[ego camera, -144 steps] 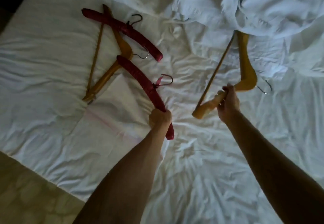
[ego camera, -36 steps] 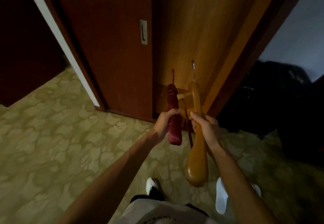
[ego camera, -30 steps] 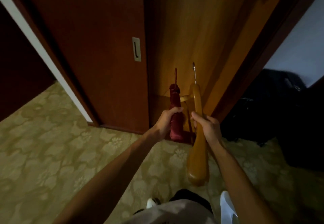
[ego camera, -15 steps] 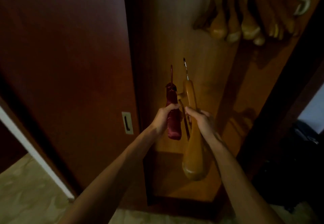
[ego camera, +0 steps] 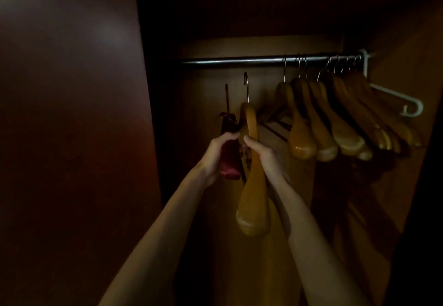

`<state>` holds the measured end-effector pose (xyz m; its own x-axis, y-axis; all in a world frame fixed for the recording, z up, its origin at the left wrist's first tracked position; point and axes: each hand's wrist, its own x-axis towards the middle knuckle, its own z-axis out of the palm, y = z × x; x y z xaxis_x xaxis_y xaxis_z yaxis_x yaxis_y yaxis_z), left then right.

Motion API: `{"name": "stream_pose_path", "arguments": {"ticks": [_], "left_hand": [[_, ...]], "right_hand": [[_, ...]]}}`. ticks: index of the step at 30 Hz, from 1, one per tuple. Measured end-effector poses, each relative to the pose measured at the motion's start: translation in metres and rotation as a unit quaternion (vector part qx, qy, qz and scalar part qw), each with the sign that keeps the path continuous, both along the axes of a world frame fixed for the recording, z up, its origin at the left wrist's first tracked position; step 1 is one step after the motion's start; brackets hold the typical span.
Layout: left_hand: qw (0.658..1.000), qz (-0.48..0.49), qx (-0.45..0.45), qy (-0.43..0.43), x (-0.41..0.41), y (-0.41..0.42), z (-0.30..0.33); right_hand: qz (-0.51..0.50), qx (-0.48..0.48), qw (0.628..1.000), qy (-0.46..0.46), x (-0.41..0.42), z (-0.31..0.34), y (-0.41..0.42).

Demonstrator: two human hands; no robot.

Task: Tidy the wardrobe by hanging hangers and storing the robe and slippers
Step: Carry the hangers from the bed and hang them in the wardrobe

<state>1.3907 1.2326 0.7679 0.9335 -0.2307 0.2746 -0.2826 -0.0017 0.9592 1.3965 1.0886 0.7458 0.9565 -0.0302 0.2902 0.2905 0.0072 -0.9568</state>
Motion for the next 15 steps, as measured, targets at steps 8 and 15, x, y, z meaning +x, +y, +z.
{"name": "stream_pose_path", "arguments": {"ticks": [8, 15], "left_hand": [[0.998, -0.055, -0.009, -0.043, 0.056, -0.015, 0.056], [0.996, -0.066, 0.029, -0.062, 0.09, -0.032, 0.086]], "right_hand": [[-0.033, 0.045, 0.997, -0.047, 0.054, 0.053, -0.008], [-0.066, 0.053, 0.994, -0.062, 0.09, 0.078, -0.022]]}}
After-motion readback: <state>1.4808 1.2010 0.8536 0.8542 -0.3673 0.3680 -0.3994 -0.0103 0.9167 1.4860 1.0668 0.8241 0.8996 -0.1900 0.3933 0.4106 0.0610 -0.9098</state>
